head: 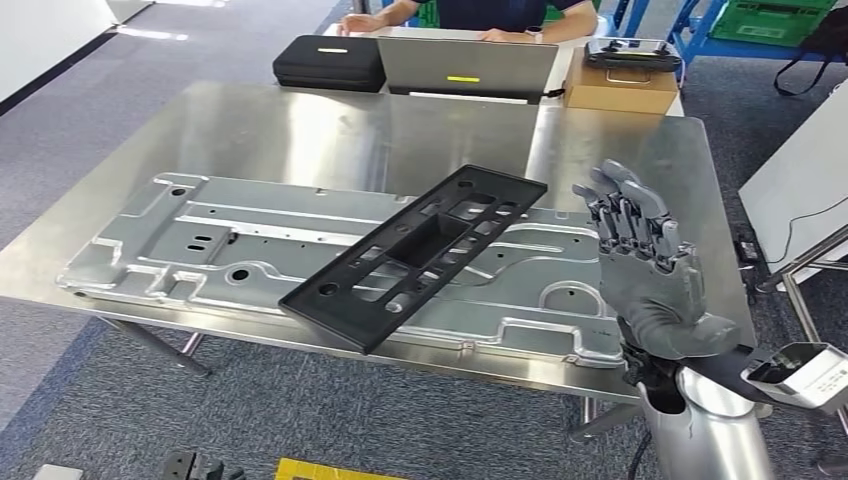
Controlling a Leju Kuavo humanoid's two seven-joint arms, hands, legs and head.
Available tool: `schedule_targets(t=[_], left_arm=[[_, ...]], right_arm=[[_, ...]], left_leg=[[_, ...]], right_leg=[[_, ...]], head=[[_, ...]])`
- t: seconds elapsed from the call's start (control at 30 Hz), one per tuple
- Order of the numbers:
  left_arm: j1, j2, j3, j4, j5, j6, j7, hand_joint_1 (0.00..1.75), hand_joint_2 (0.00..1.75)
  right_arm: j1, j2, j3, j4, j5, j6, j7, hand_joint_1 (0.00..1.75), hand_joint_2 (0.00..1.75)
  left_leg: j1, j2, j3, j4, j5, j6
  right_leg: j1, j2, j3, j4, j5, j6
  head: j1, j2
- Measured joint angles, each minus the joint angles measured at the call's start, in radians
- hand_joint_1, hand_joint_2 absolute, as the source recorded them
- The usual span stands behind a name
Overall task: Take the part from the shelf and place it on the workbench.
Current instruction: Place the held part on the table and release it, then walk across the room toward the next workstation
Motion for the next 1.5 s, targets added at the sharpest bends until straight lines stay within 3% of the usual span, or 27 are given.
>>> schedule_targets(t=[0.1, 0.13, 0.2, 0.27, 0.3, 0.33, 0.37, 0.4, 0.5, 0.6, 0.67, 0.73, 0.8, 0.83, 0.9, 0.97, 1.03, 1.07, 1.13, 1.17, 1.23, 1.3, 1.33, 1.37, 1.4, 1.47, 1.5], left_arm=[[0.002, 0.003, -0.001, 0.000, -0.002, 0.003, -0.001, 0.00, 0.00], [0.003, 0.004, -0.001, 0.000, -0.002, 0.005, -0.001, 0.00, 0.00], [0.002, 0.005, -0.001, 0.000, -0.002, 0.006, -0.001, 0.00, 0.00], [0.004, 0.005, -0.001, 0.000, -0.002, 0.005, -0.001, 0.00, 0.00], [0.005, 0.005, -0.001, 0.000, -0.002, 0.005, -0.001, 0.00, 0.00], [0.006, 0.005, -0.001, 0.000, -0.002, 0.005, -0.002, 0.00, 0.00], [0.006, 0.005, -0.001, 0.000, -0.001, 0.005, -0.004, 0.00, 0.00], [0.007, 0.005, -0.001, 0.000, 0.001, 0.005, -0.006, 0.00, 0.00], [0.009, 0.005, -0.001, 0.000, 0.008, 0.005, -0.010, 0.00, 0.00], [0.016, 0.006, -0.001, 0.000, 0.012, 0.005, -0.014, 0.00, 0.00], [0.023, 0.008, 0.000, 0.000, 0.016, 0.006, -0.016, 0.00, 0.00], [0.029, 0.010, 0.000, 0.000, 0.022, 0.006, -0.022, 0.00, 0.00], [0.033, 0.010, 0.001, 0.000, 0.028, 0.006, -0.026, 0.00, 0.00], [0.034, 0.010, 0.002, 0.000, 0.031, 0.006, -0.027, 0.00, 0.00], [0.037, 0.010, 0.003, 0.000, 0.036, 0.006, -0.027, 0.00, 0.00], [0.038, 0.010, 0.005, 0.000, 0.042, 0.007, -0.027, 0.00, 0.00], [0.037, 0.009, 0.010, 0.000, 0.050, 0.009, -0.027, 0.00, 0.00], [0.037, 0.009, 0.015, 0.000, 0.056, 0.012, -0.027, 0.00, 0.00], [0.040, 0.006, 0.025, 0.000, 0.065, 0.016, -0.027, 0.00, 0.00], [0.042, 0.005, 0.029, 0.000, 0.067, 0.017, -0.028, 0.00, 0.00], [0.043, 0.001, 0.034, 0.000, 0.069, 0.017, -0.029, 0.00, 0.00], [0.044, -0.003, 0.037, 0.000, 0.067, 0.018, -0.030, 0.00, 0.00], [0.045, -0.007, 0.039, 0.000, 0.064, 0.018, -0.030, 0.00, 0.00], [0.045, -0.010, 0.040, 0.000, 0.059, 0.017, -0.030, 0.00, 0.00], [0.044, -0.012, 0.042, 0.000, 0.054, 0.017, -0.030, 0.00, 0.00], [0.040, -0.018, 0.043, 0.000, 0.044, 0.016, -0.030, 0.00, 0.00], [0.037, -0.020, 0.043, 0.000, 0.040, 0.016, -0.030, 0.00, 0.00]], right_arm=[[0.008, 0.002, 0.011, -0.021, 0.008, 0.000, -0.008, 0.00, 0.00], [0.011, 0.002, 0.014, -0.029, 0.010, 0.001, -0.010, 0.00, 0.00], [0.015, 0.002, 0.020, -0.042, 0.014, 0.002, -0.015, 0.00, 0.00], [0.020, 0.001, 0.027, -0.051, 0.018, 0.004, -0.017, 0.00, 0.00], [0.024, 0.001, 0.031, -0.055, 0.021, 0.004, -0.018, 0.00, 0.00], [0.028, 0.001, 0.035, -0.059, 0.025, 0.004, -0.018, 0.00, 0.00], [0.033, 0.000, 0.038, -0.062, 0.030, 0.003, -0.018, 0.00, 0.00], [0.037, -0.002, 0.042, -0.067, 0.035, 0.001, -0.018, 0.00, 0.00], [0.054, -0.008, 0.052, -0.082, 0.049, -0.011, -0.025, 0.00, 0.00], [0.081, -0.019, 0.057, -0.093, 0.064, -0.030, -0.047, 0.00, 0.00], [0.102, -0.026, 0.057, -0.097, 0.072, -0.040, -0.062, 0.00, 0.00], [0.130, -0.034, 0.057, -0.104, 0.079, -0.050, -0.074, 0.00, 0.00], [0.161, -0.045, 0.057, -0.114, 0.098, -0.067, -0.080, 0.00, 0.00], [0.176, -0.051, 0.057, -0.118, 0.110, -0.077, -0.080, 0.00, 0.00], [0.208, -0.064, 0.057, -0.126, 0.133, -0.098, -0.081, 0.00, 0.00], [0.242, -0.078, 0.058, -0.131, 0.143, -0.119, -0.081, 0.00, 0.00], [0.291, -0.091, 0.060, -0.121, 0.164, -0.149, -0.076, 0.00, 0.00], [0.324, -0.095, 0.061, -0.103, 0.185, -0.166, -0.071, 0.00, 0.00], [0.392, -0.099, 0.062, -0.042, 0.233, -0.207, -0.048, 0.00, 0.00], [0.421, -0.100, 0.064, 0.003, 0.262, -0.238, -0.025, 0.00, 0.00], [0.459, -0.100, 0.067, 0.100, 0.314, -0.305, 0.028, 0.00, 0.00], [0.465, -0.093, 0.072, 0.244, 0.347, -0.373, 0.055, 0.00, 0.00], [0.458, -0.085, 0.075, 0.345, 0.359, -0.412, 0.061, 0.00, 0.00], [0.440, -0.075, 0.077, 0.466, 0.368, -0.450, 0.069, 0.00, 0.00], [0.414, -0.061, 0.075, 0.608, 0.373, -0.486, 0.083, 0.00, 0.00], [0.348, -0.033, 0.057, 0.906, 0.376, -0.546, 0.124, 0.00, 0.00], [0.315, -0.020, 0.046, 1.040, 0.377, -0.564, 0.154, 0.00, 0.00]], left_leg=[[-0.006, 0.001, 0.007, -0.031, 0.017, 0.004], [-0.004, 0.003, 0.004, -0.040, 0.027, 0.005], [0.003, 0.008, -0.010, -0.051, 0.049, 0.009], [0.002, 0.012, -0.035, -0.045, 0.062, 0.011], [0.002, 0.014, -0.048, -0.040, 0.068, 0.010], [0.003, 0.015, -0.063, -0.034, 0.074, 0.009], [0.003, 0.016, -0.077, -0.027, 0.079, 0.008], [0.004, 0.017, -0.090, -0.019, 0.083, 0.005], [0.004, 0.016, -0.118, 0.006, 0.093, -0.006], [0.004, 0.015, -0.129, 0.013, 0.107, -0.020], [0.006, 0.013, -0.139, 0.029, 0.081, -0.032], [0.013, 0.012, -0.158, 0.104, -0.004, -0.047], [0.022, 0.012, -0.176, 0.218, -0.081, -0.058], [0.024, 0.012, -0.174, 0.257, -0.092, -0.061], [0.028, 0.012, -0.128, 0.240, -0.054, -0.060], [0.028, 0.009, -0.025, 0.105, -0.009, -0.053], [0.024, 0.005, 0.062, -0.029, -0.011, -0.043], [0.021, 0.003, 0.080, -0.061, -0.019, -0.040], [0.019, 0.005, 0.075, -0.075, -0.012, -0.029], [0.019, 0.007, 0.065, -0.078, -0.001, -0.021], [0.021, 0.011, 0.036, -0.082, 0.026, -0.005], [0.015, 0.015, 0.004, -0.079, 0.050, 0.001], [0.013, 0.017, -0.013, -0.076, 0.062, 0.003], [0.011, 0.019, -0.030, -0.071, 0.072, 0.004], [0.009, 0.020, -0.046, -0.063, 0.080, 0.004], [0.006, 0.022, -0.079, -0.041, 0.090, 0.002], [0.004, 0.021, -0.092, -0.028, 0.094, 0.000]], right_leg=[[-0.006, -0.001, -0.005, -0.004, 0.013, 0.018], [-0.006, 0.001, -0.008, 0.000, 0.005, 0.023], [-0.004, 0.005, -0.027, 0.052, -0.057, 0.028], [-0.004, 0.007, -0.054, 0.159, -0.139, 0.031], [-0.004, 0.007, -0.060, 0.206, -0.159, 0.033], [-0.004, 0.007, -0.054, 0.230, -0.159, 0.036], [-0.005, 0.007, -0.034, 0.222, -0.141, 0.039], [-0.005, 0.007, 0.004, 0.177, -0.113, 0.041], [-0.002, 0.008, 0.120, 0.000, -0.085, 0.039], [0.000, 0.009, 0.127, -0.032, -0.085, 0.023], [-0.004, 0.005, 0.111, -0.034, -0.070, 0.002], [-0.007, 0.002, 0.086, -0.034, -0.050, -0.012], [-0.006, -0.002, 0.057, -0.032, -0.029, -0.013], [-0.006, -0.004, 0.044, -0.031, -0.020, -0.012], [-0.006, -0.006, 0.018, -0.028, -0.002, -0.007], [-0.005, -0.007, -0.001, -0.026, 0.015, 0.000], [-0.005, -0.008, -0.009, -0.026, 0.031, 0.011], [-0.005, -0.009, -0.010, -0.028, 0.039, 0.017], [-0.008, -0.011, -0.014, -0.033, 0.053, 0.031], [-0.009, -0.008, -0.020, -0.030, 0.042, 0.036], [-0.009, -0.001, -0.040, 0.022, -0.035, 0.039], [-0.007, 0.002, -0.060, 0.136, -0.128, 0.039], [-0.006, 0.003, -0.063, 0.192, -0.142, 0.040], [-0.005, 0.004, -0.056, 0.227, -0.131, 0.041], [-0.004, 0.005, -0.035, 0.231, -0.100, 0.041], [-0.002, 0.006, 0.057, 0.138, -0.055, 0.035], [0.000, 0.006, 0.112, 0.064, -0.057, 0.029]], head=[[-0.001, 0.000], [-0.001, 0.000], [0.000, 0.000], [0.000, 0.000], [0.000, 0.000], [0.000, 0.000], [0.000, 0.000], [0.000, 0.000], [0.000, 0.000], [0.000, 0.000], [-0.001, 0.000], [-0.002, 0.000], [-0.002, 0.000], [-0.002, 0.000], [-0.002, 0.000], [-0.002, 0.000], [-0.002, 0.000], [-0.002, 0.000], [-0.002, 0.000], [-0.002, 0.000], [-0.001, 0.000], [-0.001, 0.000], [-0.001, 0.000], [-0.001, 0.000], [-0.001, 0.000], [-0.001, 0.000], [-0.001, 0.000]])
